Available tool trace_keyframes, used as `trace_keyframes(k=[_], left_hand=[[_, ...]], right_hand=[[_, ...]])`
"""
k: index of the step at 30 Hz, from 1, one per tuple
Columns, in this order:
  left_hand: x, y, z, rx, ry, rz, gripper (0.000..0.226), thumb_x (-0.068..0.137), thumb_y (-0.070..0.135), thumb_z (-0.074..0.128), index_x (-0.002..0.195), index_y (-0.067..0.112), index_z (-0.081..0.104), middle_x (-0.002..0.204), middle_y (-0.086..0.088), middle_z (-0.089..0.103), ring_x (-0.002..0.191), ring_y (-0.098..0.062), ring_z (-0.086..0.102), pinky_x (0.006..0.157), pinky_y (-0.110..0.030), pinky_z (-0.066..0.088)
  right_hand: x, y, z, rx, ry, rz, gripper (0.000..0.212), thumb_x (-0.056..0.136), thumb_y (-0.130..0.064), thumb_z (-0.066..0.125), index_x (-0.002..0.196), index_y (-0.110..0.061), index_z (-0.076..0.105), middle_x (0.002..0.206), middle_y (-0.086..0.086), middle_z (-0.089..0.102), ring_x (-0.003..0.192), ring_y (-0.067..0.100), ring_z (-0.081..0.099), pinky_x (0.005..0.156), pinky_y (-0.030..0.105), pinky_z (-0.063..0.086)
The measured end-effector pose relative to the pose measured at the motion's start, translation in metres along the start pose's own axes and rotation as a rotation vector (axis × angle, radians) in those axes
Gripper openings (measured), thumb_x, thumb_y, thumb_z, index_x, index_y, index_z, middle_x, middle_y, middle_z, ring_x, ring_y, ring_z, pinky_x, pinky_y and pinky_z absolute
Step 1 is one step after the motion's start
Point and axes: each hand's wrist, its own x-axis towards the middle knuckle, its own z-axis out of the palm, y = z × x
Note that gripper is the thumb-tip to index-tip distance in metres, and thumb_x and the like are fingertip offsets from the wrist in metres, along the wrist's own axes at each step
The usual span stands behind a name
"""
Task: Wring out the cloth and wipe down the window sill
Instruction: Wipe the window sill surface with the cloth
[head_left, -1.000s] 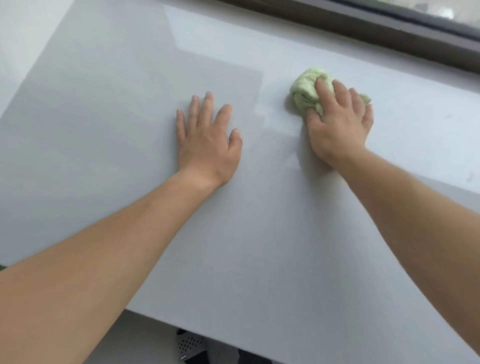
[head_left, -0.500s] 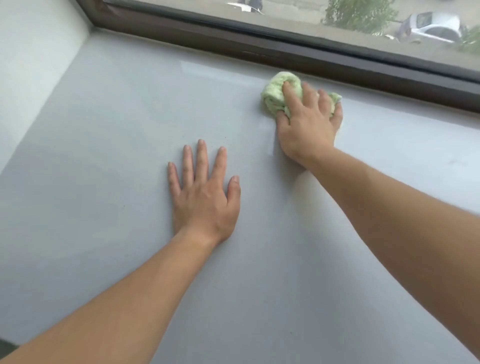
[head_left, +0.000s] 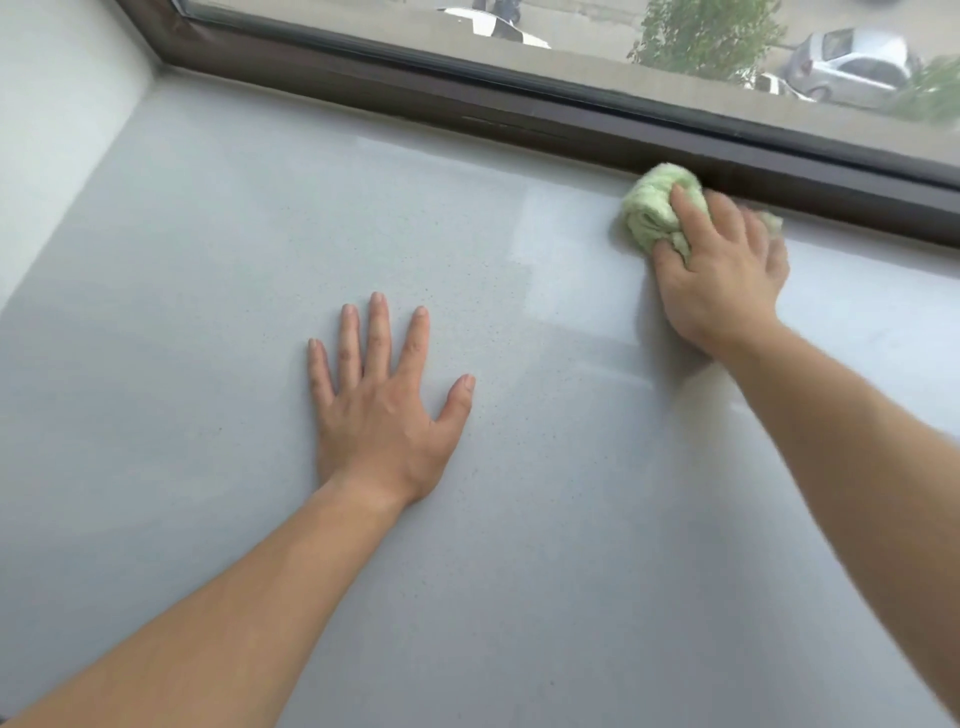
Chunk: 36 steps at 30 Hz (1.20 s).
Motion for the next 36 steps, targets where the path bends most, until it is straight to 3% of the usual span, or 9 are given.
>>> trace_keyframes(k=[2,7,11,14,20,22,27,33,36], left_hand=[[-0.001,0.001,0.001,0.003,-0.002,-0.003,0.080,0.088,0.073,0.011,0.157,0.034,0.001,0.166,-0.002,-0.012,0.151,-0.022,-0.018,0.120,-0.054,-0.008],[-0.003,0.002,0.000,0.012,-0.008,-0.006,0.079,0.089,0.072,0.011,0.157,0.034,0.000,0.166,-0.001,-0.013,0.151,-0.022,-0.019,0.120,-0.055,-0.005],[-0.004,0.002,0.001,0.015,-0.020,-0.006,0.078,0.089,0.072,0.010,0.156,0.035,-0.002,0.166,0.000,-0.014,0.151,-0.021,-0.020,0.120,-0.054,-0.006],[-0.005,0.002,0.002,0.007,-0.014,-0.005,0.079,0.088,0.072,0.011,0.156,0.035,-0.001,0.166,0.000,-0.014,0.150,-0.020,-0.020,0.120,-0.054,-0.007],[-0.005,0.001,0.002,0.003,0.003,-0.002,0.079,0.088,0.072,0.013,0.157,0.034,0.003,0.166,0.000,-0.011,0.151,-0.021,-0.017,0.121,-0.053,-0.007],[-0.004,0.001,0.003,0.002,0.000,-0.003,0.079,0.088,0.072,0.013,0.157,0.035,0.003,0.166,0.000,-0.010,0.151,-0.020,-0.016,0.121,-0.053,-0.007],[-0.004,-0.001,0.005,-0.002,0.010,0.001,0.077,0.089,0.071,0.014,0.156,0.034,0.005,0.167,0.000,-0.008,0.152,-0.021,-0.013,0.121,-0.053,-0.006],[-0.003,-0.004,0.003,-0.117,0.042,0.021,0.074,0.088,0.069,0.021,0.154,0.034,0.023,0.167,-0.002,0.002,0.153,-0.021,-0.006,0.121,-0.053,-0.007],[-0.005,-0.007,-0.001,-0.263,0.066,0.042,0.072,0.084,0.068,0.027,0.147,0.035,0.038,0.166,-0.003,0.012,0.153,-0.018,0.001,0.120,-0.052,-0.008]], right_hand=[[-0.037,-0.017,0.009,0.013,0.030,0.071,0.055,0.095,-0.044,0.040,0.148,-0.041,0.027,0.158,-0.003,0.026,0.147,0.028,0.016,0.118,0.056,0.005],[-0.090,-0.013,0.012,-0.113,-0.149,-0.385,0.057,0.094,-0.049,0.032,0.150,-0.043,0.023,0.161,-0.007,0.023,0.150,0.024,0.013,0.120,0.052,0.003],[-0.021,0.012,0.002,-0.023,-0.034,-0.064,0.056,0.093,-0.048,0.034,0.148,-0.042,0.026,0.158,-0.003,0.026,0.147,0.027,0.016,0.119,0.055,0.004],[-0.037,-0.007,0.009,0.026,0.012,0.067,0.056,0.095,-0.043,0.037,0.149,-0.040,0.024,0.160,-0.002,0.023,0.148,0.029,0.014,0.119,0.056,0.002],[-0.145,-0.003,0.013,-0.089,-0.155,-0.470,0.058,0.092,-0.046,0.040,0.150,-0.042,0.029,0.159,-0.006,0.029,0.148,0.026,0.020,0.120,0.052,0.009],[-0.117,0.023,0.006,-0.095,-0.117,-0.410,0.059,0.090,-0.048,0.039,0.148,-0.043,0.030,0.159,-0.005,0.032,0.147,0.026,0.023,0.119,0.050,0.011],[-0.094,0.026,0.001,-0.014,-0.007,0.037,0.055,0.095,-0.046,0.037,0.149,-0.042,0.025,0.161,-0.004,0.022,0.149,0.027,0.013,0.120,0.052,0.003],[-0.218,0.001,0.015,-0.103,-0.147,-0.469,0.058,0.092,-0.047,0.039,0.149,-0.042,0.030,0.159,-0.007,0.029,0.148,0.026,0.020,0.119,0.053,0.011],[-0.184,0.019,0.007,-0.101,-0.099,-0.357,0.059,0.090,-0.048,0.038,0.149,-0.043,0.029,0.160,-0.005,0.029,0.148,0.025,0.020,0.120,0.048,0.008]])
